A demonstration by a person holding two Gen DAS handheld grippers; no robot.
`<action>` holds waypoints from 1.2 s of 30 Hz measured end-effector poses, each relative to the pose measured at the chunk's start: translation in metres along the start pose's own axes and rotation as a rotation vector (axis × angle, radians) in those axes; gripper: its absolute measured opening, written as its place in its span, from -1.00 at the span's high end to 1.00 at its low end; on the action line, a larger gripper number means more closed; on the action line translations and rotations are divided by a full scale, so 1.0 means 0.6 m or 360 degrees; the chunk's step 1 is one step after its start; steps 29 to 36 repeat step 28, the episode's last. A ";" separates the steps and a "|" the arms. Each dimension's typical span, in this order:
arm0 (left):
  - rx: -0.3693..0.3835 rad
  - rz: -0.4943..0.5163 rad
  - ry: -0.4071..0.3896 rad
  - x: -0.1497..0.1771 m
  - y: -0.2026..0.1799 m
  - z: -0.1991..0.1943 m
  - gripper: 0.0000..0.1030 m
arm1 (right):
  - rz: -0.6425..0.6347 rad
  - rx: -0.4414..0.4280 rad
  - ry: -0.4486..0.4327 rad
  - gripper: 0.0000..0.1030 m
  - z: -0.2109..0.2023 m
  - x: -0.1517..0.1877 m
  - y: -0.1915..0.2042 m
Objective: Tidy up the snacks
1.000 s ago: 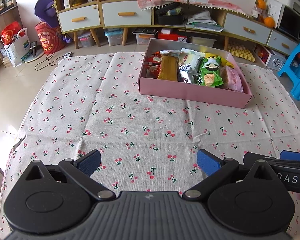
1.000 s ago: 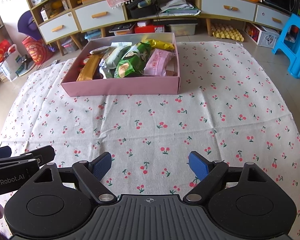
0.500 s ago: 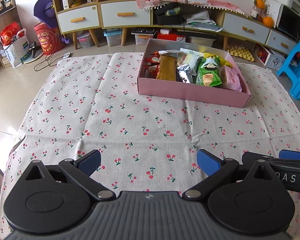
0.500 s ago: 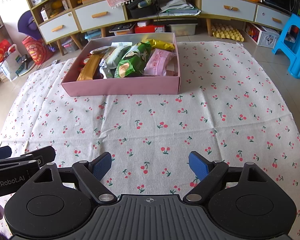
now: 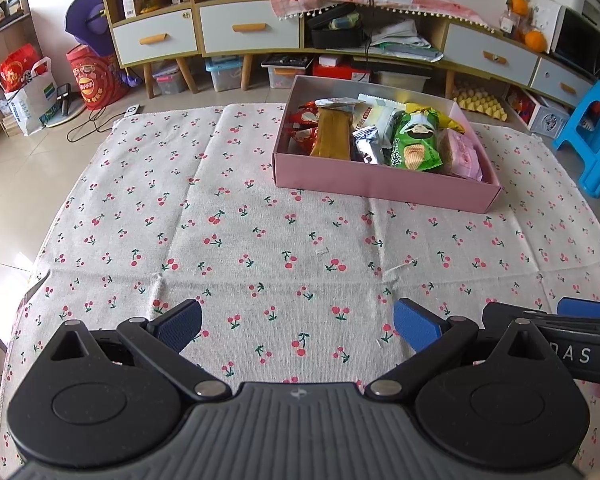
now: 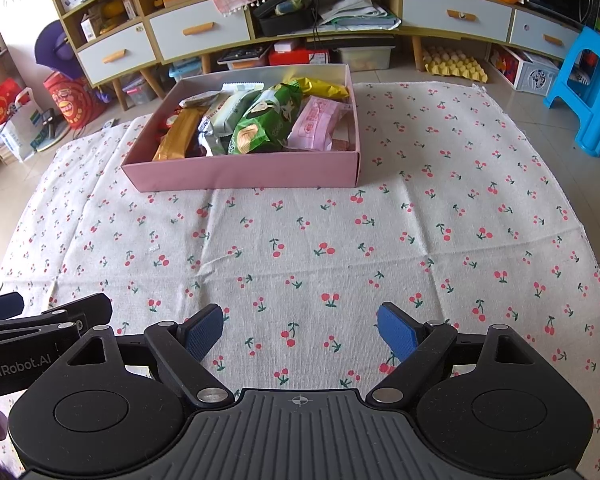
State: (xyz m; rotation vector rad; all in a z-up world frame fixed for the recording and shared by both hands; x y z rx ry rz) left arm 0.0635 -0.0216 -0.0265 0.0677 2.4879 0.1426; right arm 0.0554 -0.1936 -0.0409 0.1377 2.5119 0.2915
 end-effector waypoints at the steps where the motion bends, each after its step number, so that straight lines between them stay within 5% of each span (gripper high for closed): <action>1: 0.0000 0.0000 0.0000 0.000 0.000 0.000 -0.99 | -0.0001 0.0001 -0.0001 -0.68 0.000 0.000 0.000; 36: -0.0003 0.0017 0.0009 0.004 -0.002 0.002 -0.99 | -0.0003 0.0002 0.0005 -0.68 0.002 0.004 0.001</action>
Point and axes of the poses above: each gripper's, at about its wrist camera, not at the fingertips, and z roughly the way its jaws point, y to its left, x to its underside, the point moved 3 cm from there along z, roughly the way its jaws point, and after that the axes turned 8 degrees about -x, right-handed, at the moved point
